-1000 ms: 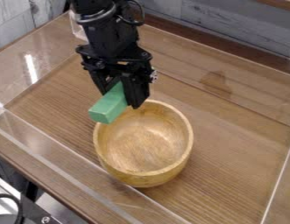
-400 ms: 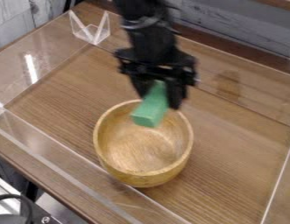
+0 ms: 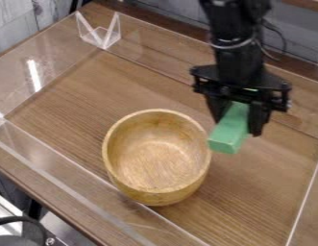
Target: Remove the green block from inside the brown bowl and put it on the table
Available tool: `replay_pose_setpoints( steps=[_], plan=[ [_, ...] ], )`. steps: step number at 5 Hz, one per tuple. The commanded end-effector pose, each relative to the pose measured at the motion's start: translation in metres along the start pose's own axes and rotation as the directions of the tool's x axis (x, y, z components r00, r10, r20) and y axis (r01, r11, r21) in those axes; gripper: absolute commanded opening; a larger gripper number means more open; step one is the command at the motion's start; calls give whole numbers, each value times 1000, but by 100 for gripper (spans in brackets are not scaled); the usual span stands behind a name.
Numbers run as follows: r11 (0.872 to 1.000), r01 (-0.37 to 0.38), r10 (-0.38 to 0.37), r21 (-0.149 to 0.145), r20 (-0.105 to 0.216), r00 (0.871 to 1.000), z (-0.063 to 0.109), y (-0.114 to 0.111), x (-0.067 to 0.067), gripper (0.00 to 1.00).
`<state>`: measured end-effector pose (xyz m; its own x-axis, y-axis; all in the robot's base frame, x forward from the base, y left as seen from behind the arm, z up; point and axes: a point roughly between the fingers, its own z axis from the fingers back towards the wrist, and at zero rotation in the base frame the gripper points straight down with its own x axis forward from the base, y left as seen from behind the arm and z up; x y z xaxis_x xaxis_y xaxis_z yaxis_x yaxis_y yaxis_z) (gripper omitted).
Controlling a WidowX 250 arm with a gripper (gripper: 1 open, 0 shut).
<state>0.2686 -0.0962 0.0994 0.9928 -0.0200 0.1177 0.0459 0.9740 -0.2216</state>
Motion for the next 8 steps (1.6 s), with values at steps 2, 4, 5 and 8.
replay_pose_setpoints(
  steps=[2, 4, 5, 8],
  plan=[
    [999, 30, -30, -9, 59, 998, -5, -8, 27, 0],
    [999, 43, -42, -6, 52, 998, -17, -7, 33, 0],
    [999, 45, -45, -4, 49, 998, -22, -5, 35, 0],
    [999, 43, -43, -1, 41, 998, -28, 4, 41, 0]
  ],
)
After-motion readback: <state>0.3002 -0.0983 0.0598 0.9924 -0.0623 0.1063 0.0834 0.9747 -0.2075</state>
